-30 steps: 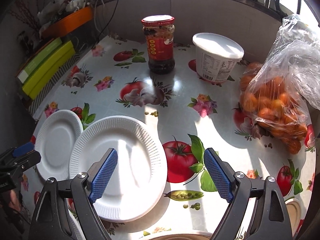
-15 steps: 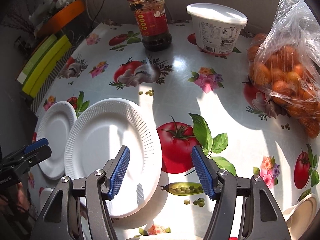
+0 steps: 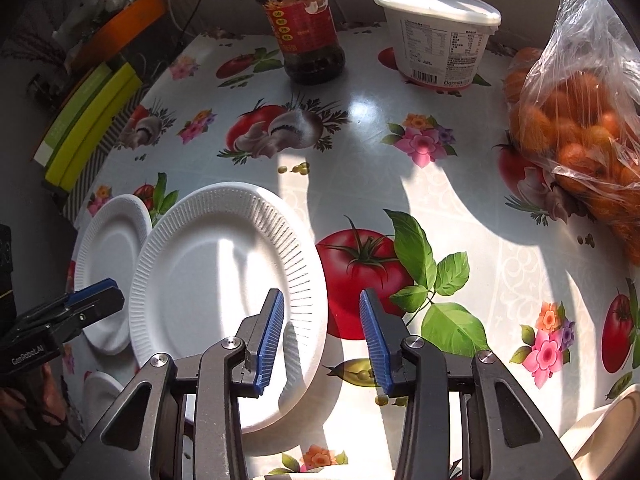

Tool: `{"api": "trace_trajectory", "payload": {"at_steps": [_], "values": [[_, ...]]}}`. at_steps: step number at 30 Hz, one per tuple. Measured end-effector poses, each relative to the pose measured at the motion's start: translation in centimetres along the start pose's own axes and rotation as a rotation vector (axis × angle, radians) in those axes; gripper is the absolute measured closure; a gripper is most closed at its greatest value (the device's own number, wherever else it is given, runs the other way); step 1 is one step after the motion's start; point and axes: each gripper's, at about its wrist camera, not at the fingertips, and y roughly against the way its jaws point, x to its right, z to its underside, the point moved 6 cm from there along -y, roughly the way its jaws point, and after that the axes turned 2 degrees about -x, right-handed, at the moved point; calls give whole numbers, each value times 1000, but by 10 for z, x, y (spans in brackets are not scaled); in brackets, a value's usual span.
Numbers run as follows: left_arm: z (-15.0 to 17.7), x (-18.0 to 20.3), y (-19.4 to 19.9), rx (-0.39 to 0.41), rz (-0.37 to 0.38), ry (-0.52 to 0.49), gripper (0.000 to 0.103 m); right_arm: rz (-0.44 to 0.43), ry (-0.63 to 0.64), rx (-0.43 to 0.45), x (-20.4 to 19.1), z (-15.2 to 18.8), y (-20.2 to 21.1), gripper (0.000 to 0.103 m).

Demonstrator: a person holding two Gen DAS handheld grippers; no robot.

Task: Organize plates and bowls
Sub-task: 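Close the left gripper on the rim of a white paper plate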

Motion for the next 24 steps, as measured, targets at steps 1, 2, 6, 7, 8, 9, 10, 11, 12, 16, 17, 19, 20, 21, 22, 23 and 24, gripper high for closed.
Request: {"api": "trace_trajectory", "payload": {"at_steps": [1,2,6,7,8,9,10,11,12,16,17,19,20,21,22,23,24], "values": [[1,0,0,-3,3,3,57,-1,0,-4,0,1,-1,68],[1,0,-1,-5,6,2,60,-1,1,-6,0,1,-1,68],[2,-1,-4,-18,9,6,66,0,0,-15,1,3,-3,69],[3,-1,-4,-22,14,6,67,-1,-2,-16,1,3,-4,69],[3,0,-5,-25,16,3,68,-2,-2,-16,1,3,-4,70],[3,0,-5,-29,18,3,71,-4,-2,-18,1,4,-4,71],[4,1,-6,-34,20,3,71,-4,-1,-19,1,4,-5,74],[4,1,-7,-38,19,5,71,-2,1,-21,1,4,-5,76],[4,0,-8,-40,19,8,72,0,4,-24,0,4,-6,78],[5,3,-9,-47,27,0,80,-5,7,-23,-1,5,-7,80],[5,4,-9,-46,23,-4,81,-7,8,-23,-1,5,-7,81],[5,6,-9,-45,17,-8,82,-6,12,-23,-2,5,-7,83],[5,6,-9,-46,18,-9,83,-6,14,-21,-3,5,-7,83],[5,6,-9,-47,19,-8,84,-6,15,-20,-3,5,-6,84],[6,6,-9,-46,18,-8,84,-5,16,-20,-4,5,-6,85],[6,6,-8,-45,17,-8,84,-3,18,-18,-4,5,-6,85],[6,6,-9,-44,15,-8,84,-2,20,-18,-4,5,-6,85]]}}
